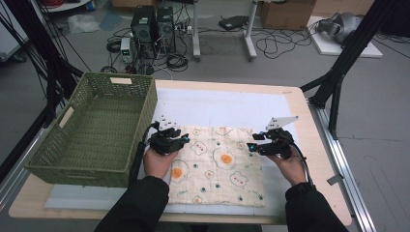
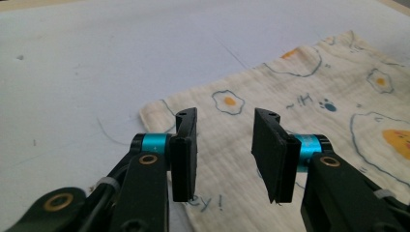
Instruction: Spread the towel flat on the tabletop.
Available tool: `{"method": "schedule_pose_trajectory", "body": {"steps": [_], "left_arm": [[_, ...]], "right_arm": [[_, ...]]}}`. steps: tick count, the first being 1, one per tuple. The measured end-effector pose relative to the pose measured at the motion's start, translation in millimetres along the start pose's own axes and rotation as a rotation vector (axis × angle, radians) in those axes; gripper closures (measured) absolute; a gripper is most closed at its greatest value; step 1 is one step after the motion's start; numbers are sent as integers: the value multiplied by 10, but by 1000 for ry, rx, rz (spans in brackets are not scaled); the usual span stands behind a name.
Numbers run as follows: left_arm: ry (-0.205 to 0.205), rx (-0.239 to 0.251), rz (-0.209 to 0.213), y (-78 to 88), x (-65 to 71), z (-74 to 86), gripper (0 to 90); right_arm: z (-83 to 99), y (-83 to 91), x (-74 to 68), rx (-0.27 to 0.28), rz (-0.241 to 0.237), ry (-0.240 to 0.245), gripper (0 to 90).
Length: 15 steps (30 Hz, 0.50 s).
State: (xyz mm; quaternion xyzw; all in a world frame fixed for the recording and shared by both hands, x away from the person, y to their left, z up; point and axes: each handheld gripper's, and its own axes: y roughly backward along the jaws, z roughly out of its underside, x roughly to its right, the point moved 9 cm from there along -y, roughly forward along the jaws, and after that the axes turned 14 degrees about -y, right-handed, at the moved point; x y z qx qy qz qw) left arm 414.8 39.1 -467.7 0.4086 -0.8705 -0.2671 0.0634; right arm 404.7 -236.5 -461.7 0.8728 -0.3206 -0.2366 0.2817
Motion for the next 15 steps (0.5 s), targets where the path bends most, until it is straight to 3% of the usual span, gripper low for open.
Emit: {"method": "schedule_pose_trajectory", "body": {"steps": [2,7,15], "left_arm": [[-12,14,8,27,30,-8,608],[-8,24,21,51,46,-18,583],[-8,20,22,66,48,-19,575]], "right_arm": [[78,19,17,15,11,4,482],[206,24,27,7,-21,-50,438],[227,-3,-27,10,-18,-38,414]]}}
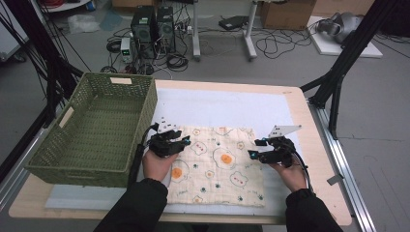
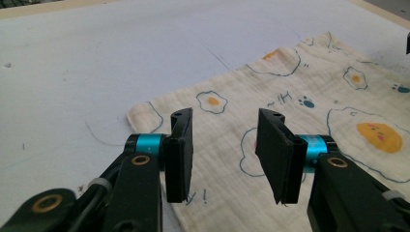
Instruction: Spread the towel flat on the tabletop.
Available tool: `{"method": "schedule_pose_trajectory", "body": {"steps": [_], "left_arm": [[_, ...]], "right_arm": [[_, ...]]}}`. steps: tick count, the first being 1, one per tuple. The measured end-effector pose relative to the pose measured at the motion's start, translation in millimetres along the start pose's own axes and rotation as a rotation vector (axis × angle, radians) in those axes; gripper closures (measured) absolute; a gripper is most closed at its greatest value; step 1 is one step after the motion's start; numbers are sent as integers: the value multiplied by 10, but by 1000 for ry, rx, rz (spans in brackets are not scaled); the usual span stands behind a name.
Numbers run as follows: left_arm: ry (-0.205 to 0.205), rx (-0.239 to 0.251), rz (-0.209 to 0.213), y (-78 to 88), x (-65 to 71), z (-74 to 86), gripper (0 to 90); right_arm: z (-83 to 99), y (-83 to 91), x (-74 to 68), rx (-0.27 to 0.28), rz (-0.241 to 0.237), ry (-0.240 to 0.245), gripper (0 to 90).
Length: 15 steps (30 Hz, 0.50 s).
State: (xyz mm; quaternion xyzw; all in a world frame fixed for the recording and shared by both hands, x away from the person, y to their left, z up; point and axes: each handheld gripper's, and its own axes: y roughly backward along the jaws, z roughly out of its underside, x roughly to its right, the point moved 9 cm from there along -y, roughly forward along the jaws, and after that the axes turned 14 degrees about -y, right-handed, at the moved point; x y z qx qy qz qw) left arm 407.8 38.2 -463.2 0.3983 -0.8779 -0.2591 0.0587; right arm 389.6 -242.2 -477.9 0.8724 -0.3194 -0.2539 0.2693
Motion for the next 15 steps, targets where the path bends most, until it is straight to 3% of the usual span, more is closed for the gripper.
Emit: {"method": "schedule_pose_trajectory", "body": {"steps": [15], "left_arm": [[-2,-2,-8,-1,-13,4,575]], "right_arm": [[-7,2,-24,21,-11,0,395]]}}
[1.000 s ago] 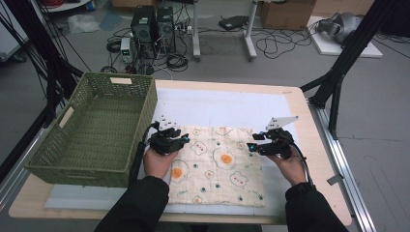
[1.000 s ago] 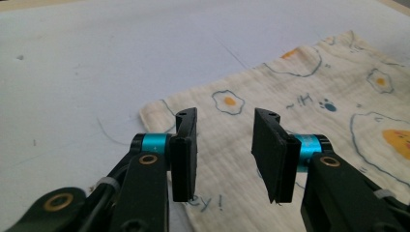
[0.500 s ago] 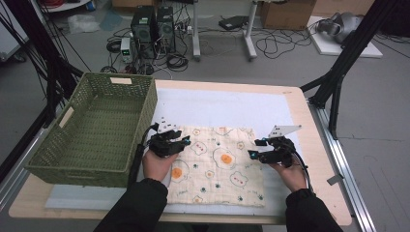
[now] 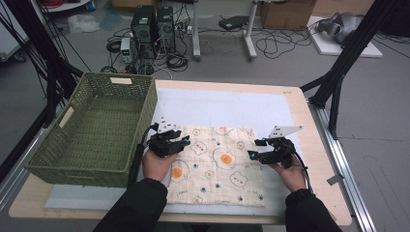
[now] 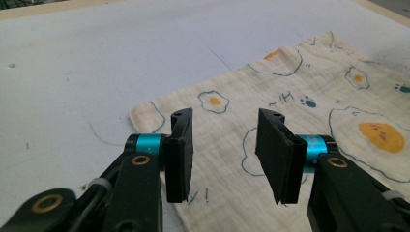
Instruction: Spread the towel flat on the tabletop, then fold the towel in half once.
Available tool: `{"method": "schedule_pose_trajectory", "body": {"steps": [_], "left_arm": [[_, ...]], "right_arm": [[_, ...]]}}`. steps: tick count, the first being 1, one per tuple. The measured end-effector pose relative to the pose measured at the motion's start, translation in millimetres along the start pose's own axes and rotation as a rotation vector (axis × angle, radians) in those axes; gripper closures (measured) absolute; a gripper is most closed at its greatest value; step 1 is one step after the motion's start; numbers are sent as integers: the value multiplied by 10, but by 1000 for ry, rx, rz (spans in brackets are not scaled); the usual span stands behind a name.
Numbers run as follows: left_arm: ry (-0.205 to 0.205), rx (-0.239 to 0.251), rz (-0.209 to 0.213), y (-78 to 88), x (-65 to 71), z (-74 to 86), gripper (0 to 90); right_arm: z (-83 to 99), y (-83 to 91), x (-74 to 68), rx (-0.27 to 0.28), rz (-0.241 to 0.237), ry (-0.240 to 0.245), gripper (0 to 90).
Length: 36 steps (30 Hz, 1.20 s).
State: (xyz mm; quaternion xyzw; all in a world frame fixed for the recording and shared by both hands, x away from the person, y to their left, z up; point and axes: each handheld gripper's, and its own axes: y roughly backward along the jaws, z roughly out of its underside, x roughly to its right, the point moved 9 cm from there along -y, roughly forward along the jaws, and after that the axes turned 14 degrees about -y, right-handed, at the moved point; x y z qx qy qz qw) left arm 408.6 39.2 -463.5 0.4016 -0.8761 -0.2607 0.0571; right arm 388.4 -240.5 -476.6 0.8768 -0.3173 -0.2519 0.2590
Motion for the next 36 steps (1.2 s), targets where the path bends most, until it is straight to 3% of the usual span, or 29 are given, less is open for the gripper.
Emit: {"method": "schedule_pose_trajectory", "body": {"steps": [14,16,20,23,28,30,34,36], "left_arm": [[3,-7,-27,-42,-51,21,592],[14,-12,-41,-68,-91,16,604],[61,-30,-71,-137,-191,29,640],[54,-82,-88,-209,-220,121,647],[70,-161,-109,-306,-272,264,646],[76,-187,-109,-333,-286,310,648],[73,-182,-132,-347,-309,311,713],[81,-176,-122,-350,-310,309,771]], "right_arm": [[-26,-67,-9,4,-7,3,397],[-68,-82,10,0,11,24,404],[-188,-127,118,-10,23,-1,416],[-209,-197,259,-24,55,-17,449],[-79,-361,388,-102,96,-42,507],[-99,-384,409,-83,101,-46,548],[-111,-402,449,-73,135,-42,652],[-112,-413,445,-72,143,-37,701]]}}
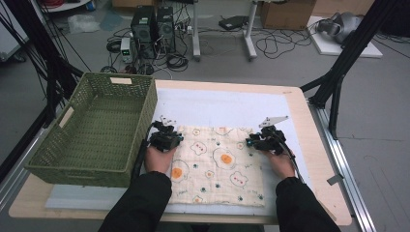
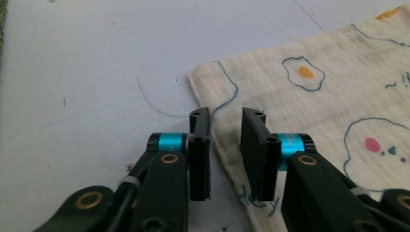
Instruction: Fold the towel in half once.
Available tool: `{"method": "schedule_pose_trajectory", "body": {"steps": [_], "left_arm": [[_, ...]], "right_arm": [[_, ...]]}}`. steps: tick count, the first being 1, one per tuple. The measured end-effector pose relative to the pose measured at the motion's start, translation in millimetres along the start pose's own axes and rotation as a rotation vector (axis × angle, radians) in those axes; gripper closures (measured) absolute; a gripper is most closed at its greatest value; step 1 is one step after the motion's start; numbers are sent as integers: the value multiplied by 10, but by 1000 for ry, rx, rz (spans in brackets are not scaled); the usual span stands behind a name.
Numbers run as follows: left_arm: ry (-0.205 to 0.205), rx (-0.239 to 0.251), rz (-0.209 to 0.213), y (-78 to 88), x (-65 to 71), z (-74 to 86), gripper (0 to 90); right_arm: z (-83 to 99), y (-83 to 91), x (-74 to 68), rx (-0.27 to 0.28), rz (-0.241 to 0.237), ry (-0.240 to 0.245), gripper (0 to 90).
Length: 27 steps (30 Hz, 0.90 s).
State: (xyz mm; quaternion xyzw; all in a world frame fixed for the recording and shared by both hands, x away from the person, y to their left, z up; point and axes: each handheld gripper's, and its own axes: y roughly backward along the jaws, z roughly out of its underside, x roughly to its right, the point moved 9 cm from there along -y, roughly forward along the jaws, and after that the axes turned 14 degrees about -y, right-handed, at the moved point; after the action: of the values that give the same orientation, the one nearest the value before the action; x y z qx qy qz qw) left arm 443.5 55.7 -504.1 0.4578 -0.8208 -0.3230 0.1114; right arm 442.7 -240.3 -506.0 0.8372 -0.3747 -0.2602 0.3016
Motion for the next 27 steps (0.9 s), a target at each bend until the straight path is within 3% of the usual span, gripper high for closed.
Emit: {"method": "schedule_pose_trajectory", "body": {"steps": [1,4,8,14,17,19,23,27], "left_arm": [[3,4,12,-5,15,-5,836],[0,9,5,-1,15,-13,866],[-6,45,-12,79,8,-73,873],[-21,134,-31,322,57,-213,874],[-26,175,-1,478,149,-244,873],[-52,185,11,569,230,-224,873],[-54,198,32,721,368,-95,873],[-76,161,47,821,442,129,872]], "right_arm": [[-5,-6,-4,2,-4,3,754],[2,-5,-24,-8,-45,-11,880],[22,69,-9,-21,-51,-30,886],[-33,289,-78,23,-89,-32,888],[-48,455,-191,50,-120,-19,888],[-14,561,-282,51,-128,9,888],[157,713,-474,43,-154,45,888],[413,785,-605,20,-181,59,887]]}}
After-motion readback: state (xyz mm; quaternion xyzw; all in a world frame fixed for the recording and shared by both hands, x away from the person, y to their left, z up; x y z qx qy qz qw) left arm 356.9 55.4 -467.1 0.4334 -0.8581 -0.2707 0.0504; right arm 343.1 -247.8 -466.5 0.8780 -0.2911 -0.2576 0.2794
